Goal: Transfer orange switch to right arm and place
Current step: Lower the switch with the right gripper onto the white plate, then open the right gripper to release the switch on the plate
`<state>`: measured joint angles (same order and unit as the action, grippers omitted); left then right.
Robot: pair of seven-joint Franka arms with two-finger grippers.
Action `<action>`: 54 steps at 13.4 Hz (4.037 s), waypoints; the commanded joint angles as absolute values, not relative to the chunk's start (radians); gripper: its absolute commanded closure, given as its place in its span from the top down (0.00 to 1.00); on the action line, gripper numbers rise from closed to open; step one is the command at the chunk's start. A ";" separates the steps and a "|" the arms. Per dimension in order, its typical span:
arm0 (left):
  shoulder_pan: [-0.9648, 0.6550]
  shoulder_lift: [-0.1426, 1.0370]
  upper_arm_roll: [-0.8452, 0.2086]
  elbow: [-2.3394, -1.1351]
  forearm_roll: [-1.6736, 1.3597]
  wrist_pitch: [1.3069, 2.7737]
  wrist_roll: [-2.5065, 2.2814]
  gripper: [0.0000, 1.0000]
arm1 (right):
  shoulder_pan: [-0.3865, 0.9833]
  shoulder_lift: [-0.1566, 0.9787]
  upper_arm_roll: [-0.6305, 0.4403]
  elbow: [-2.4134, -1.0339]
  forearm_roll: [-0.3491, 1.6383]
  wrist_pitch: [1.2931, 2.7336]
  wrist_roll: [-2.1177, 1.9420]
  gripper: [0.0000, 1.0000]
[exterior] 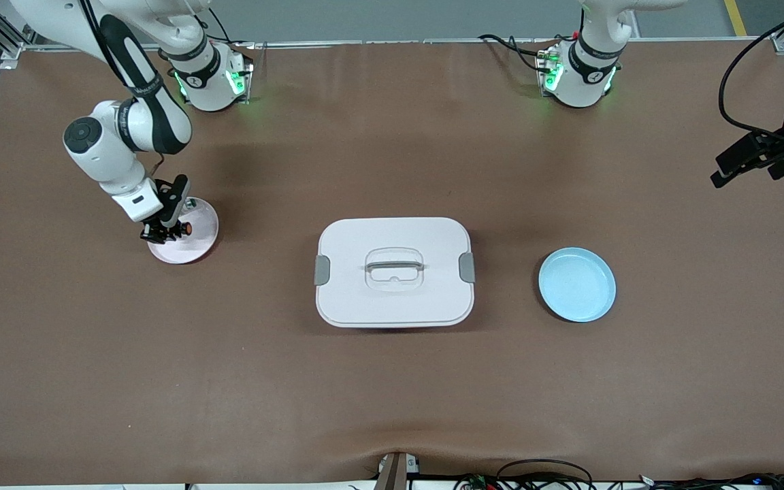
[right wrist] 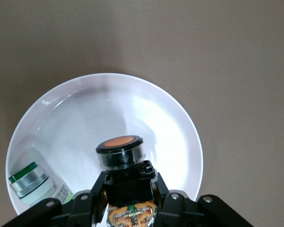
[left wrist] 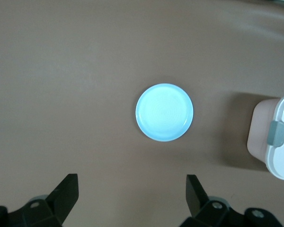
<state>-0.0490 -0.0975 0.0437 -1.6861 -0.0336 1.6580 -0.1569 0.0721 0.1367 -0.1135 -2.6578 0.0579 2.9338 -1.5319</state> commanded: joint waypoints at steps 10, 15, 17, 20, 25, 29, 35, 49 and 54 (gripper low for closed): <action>-0.069 -0.052 0.048 -1.617 0.002 1.594 -0.147 1.00 | 0.060 0.235 -0.098 -2.665 0.058 3.056 -1.514 0.00; -0.074 -0.051 0.046 -1.591 -0.006 1.569 -0.149 1.00 | 0.089 0.249 -0.095 -2.661 0.060 3.056 -1.444 0.00; -0.071 -0.051 0.046 -1.591 -0.015 1.566 -0.149 1.00 | 0.091 0.255 -0.095 -2.658 0.060 3.056 -1.442 0.00; -0.071 -0.051 0.046 -1.591 -0.015 1.566 -0.150 1.00 | 0.089 0.258 -0.097 -2.655 0.061 3.053 -1.417 1.00; -0.071 -0.049 0.046 -1.591 -0.017 1.565 -0.150 1.00 | 0.090 0.256 -0.095 -2.639 0.061 3.045 -1.419 1.00; -0.071 -0.049 0.046 -1.591 -0.017 1.565 -0.152 1.00 | 0.092 0.255 -0.089 -2.631 0.061 3.040 -1.404 1.00; -0.071 -0.049 0.046 -1.591 -0.017 1.565 -0.153 1.00 | 0.092 0.249 -0.078 -2.602 0.061 2.984 -1.388 1.00; -0.069 -0.049 0.046 -1.591 -0.017 1.563 -0.156 1.00 | 0.097 0.124 -0.057 -2.413 0.063 2.499 -1.197 1.00; -0.069 -0.049 0.046 -1.592 -0.018 1.563 -0.156 1.00 | 0.065 0.127 -0.071 -2.099 0.049 2.093 -1.129 1.00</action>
